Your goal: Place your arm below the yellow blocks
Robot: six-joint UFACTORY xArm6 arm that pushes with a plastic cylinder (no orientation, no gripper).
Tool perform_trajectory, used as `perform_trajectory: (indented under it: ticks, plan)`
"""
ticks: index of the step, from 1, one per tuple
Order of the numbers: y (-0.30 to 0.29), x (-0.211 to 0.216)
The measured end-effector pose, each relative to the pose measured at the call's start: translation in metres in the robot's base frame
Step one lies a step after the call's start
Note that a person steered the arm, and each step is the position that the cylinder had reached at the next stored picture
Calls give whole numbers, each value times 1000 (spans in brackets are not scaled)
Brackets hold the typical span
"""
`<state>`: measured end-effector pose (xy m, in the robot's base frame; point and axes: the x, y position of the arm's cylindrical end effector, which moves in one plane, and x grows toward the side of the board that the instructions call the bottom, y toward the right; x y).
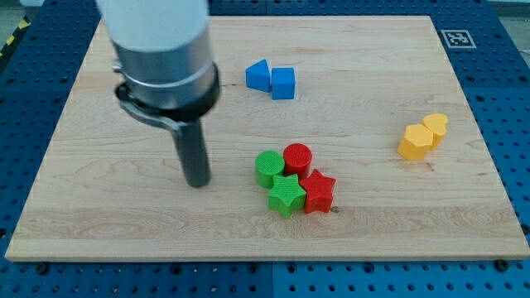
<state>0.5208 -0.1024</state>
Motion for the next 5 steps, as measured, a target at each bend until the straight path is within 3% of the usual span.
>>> perform_trajectory:
  ticks: [1,4,5]
  plan:
    - [-4,-45]
    - [163,-64]
    - [189,-64]
